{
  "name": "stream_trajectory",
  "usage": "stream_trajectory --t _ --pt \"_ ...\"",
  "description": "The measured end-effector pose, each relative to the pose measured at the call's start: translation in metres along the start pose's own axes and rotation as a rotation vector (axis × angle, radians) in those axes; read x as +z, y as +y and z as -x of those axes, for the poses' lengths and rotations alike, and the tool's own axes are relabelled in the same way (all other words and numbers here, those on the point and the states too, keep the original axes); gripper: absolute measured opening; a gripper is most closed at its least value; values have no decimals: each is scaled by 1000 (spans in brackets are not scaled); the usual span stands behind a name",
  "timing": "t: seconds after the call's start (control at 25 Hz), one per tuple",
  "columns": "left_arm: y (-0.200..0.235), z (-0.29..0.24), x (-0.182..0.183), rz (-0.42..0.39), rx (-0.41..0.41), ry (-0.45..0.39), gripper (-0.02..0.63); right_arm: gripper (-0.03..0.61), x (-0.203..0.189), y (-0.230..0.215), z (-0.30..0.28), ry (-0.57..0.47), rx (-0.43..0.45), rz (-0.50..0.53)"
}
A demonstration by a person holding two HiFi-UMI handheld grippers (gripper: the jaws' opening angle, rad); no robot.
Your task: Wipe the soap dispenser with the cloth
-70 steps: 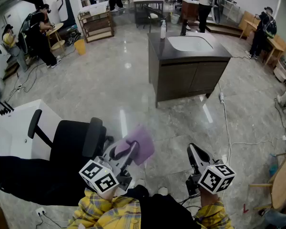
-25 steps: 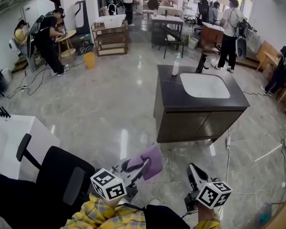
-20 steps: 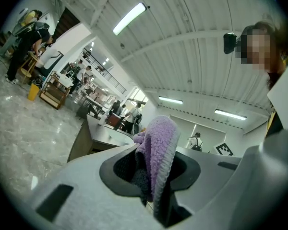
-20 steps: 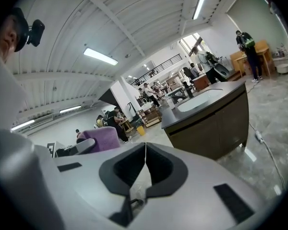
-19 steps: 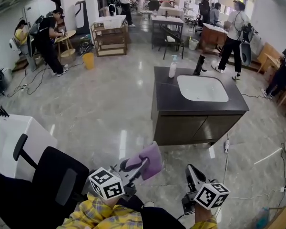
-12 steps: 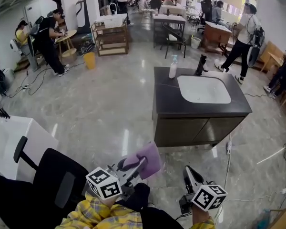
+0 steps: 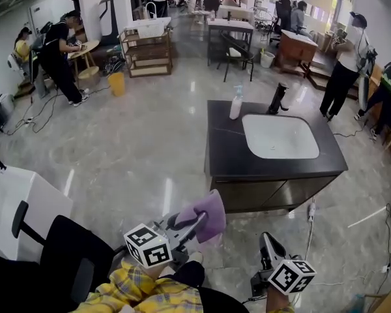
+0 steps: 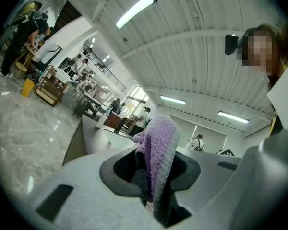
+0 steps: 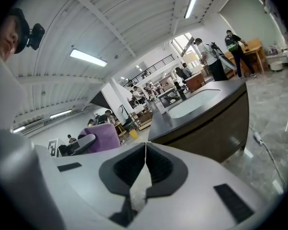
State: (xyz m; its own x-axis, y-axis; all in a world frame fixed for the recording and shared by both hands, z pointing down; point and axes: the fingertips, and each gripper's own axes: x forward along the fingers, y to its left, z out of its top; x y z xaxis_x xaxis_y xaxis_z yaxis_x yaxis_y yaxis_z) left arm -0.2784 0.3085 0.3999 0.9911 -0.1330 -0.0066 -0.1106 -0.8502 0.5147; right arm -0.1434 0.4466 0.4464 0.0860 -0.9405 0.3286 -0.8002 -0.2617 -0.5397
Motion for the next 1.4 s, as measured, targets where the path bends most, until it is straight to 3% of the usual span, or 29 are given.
stream_trajectory --t 0.4,1.04,1.24,1.4 --pt "93 -64 47 20 4 26 87 6 54 -10 -111 20 -8 8" --pt "182 -140 82 23 -20 53 87 6 105 -18 -227 34 3 63" --pt "200 -166 94 9 -7 33 87 6 134 -26 -259 5 38 97" --pt "223 -189 108 -6 49 -4 87 6 162 -36 -291 -7 98 127"
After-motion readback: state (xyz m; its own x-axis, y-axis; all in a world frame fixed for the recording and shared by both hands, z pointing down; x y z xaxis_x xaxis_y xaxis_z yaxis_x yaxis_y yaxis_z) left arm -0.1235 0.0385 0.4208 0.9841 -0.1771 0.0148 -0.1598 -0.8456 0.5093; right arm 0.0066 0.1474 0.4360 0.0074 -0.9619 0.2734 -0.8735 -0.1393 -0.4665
